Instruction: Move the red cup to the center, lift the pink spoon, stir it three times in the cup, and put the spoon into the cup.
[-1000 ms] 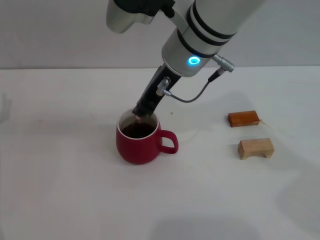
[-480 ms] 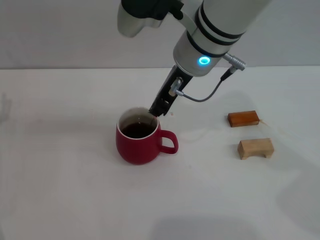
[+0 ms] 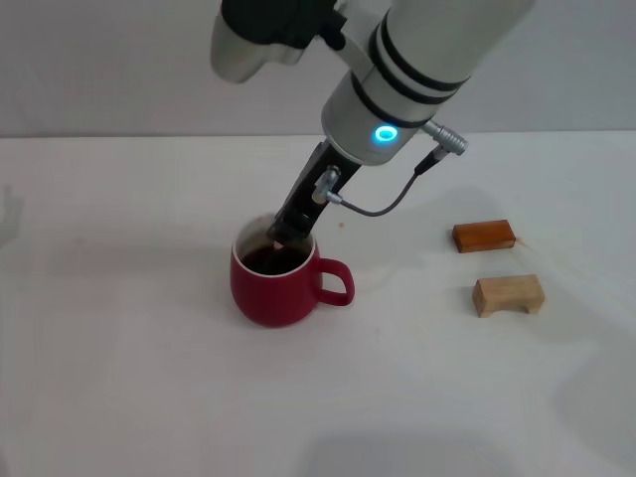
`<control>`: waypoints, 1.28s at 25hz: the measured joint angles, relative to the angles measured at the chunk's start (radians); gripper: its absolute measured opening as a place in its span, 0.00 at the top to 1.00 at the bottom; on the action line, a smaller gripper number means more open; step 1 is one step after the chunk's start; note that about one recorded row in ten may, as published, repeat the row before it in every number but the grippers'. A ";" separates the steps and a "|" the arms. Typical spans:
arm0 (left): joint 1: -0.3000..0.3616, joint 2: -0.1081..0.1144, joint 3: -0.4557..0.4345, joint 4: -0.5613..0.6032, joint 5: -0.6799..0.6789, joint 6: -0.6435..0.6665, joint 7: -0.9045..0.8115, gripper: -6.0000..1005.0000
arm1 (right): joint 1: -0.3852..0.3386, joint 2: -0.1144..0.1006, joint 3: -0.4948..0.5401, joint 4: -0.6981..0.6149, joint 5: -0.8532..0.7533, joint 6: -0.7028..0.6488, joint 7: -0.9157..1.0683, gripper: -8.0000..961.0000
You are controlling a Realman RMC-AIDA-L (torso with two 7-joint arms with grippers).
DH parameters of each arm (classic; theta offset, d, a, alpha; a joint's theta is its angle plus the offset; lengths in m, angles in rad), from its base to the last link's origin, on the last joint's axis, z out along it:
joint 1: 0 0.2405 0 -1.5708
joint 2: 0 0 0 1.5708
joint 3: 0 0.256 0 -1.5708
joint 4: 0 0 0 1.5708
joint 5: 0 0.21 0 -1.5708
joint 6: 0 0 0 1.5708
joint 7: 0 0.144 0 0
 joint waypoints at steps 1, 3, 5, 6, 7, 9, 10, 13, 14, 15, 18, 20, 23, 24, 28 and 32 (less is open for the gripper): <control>0.000 0.000 0.000 0.000 0.000 0.001 0.000 0.16 | 0.000 0.000 -0.006 0.000 0.000 -0.002 0.001 0.83; 0.000 0.000 0.000 0.000 0.000 0.001 0.000 0.16 | 0.002 0.000 -0.011 0.000 0.001 -0.002 0.004 0.83; 0.001 0.000 0.000 0.000 0.000 0.002 0.000 0.16 | 0.005 0.000 -0.012 -0.001 0.002 0.000 0.010 0.83; 0.001 0.000 0.000 0.000 0.000 0.002 0.000 0.16 | 0.006 0.001 -0.013 -0.001 0.002 0.000 0.013 0.83; 0.001 0.000 0.000 0.000 0.000 0.003 0.000 0.16 | 0.006 0.001 -0.013 0.000 0.002 -0.001 0.014 0.83; 0.001 0.000 0.000 0.000 0.000 0.004 0.000 0.16 | 0.006 0.001 -0.013 0.003 0.002 -0.001 0.014 0.83; 0.001 0.000 0.000 0.000 0.000 0.004 0.000 0.16 | 0.006 0.001 -0.013 0.005 0.003 -0.002 0.015 0.81; 0.004 0.000 0.000 0.000 0.000 0.008 0.000 0.16 | 0.003 0.001 -0.014 0.010 0.011 -0.005 0.015 0.79; 0.004 0.000 0.000 0.000 0.000 0.008 0.000 0.16 | 0.002 0.001 -0.015 0.012 0.012 -0.011 0.015 0.79; 0.006 0.000 0.000 0.000 0.000 0.009 0.000 0.16 | 0.000 0.001 -0.016 0.013 0.014 -0.019 0.015 0.78; 0.006 0.000 0.000 0.000 0.000 0.009 0.000 0.16 | -0.024 0.001 -0.026 0.041 0.014 -0.082 0.011 0.78; 0.009 0.000 0.000 0.000 0.000 0.011 0.000 0.16 | -0.065 0.000 -0.054 0.093 0.014 -0.165 0.008 0.78; 0.011 -0.001 0.000 0.000 -0.001 0.014 0.000 0.16 | -0.152 -0.003 -0.128 0.192 0.006 -0.328 0.007 0.77; 0.011 -0.001 0.000 0.000 -0.001 0.014 0.000 0.16 | -0.190 -0.003 -0.157 0.227 -0.001 -0.386 0.006 0.77; 0.011 -0.003 0.000 0.000 0.000 0.014 -0.004 0.16 | -0.359 -0.001 -0.241 0.333 -0.030 -0.628 -0.017 0.76; 0.011 -0.003 0.000 0.000 0.000 0.012 -0.017 0.16 | -0.580 0.002 -0.302 0.437 -0.019 -0.950 -0.044 0.76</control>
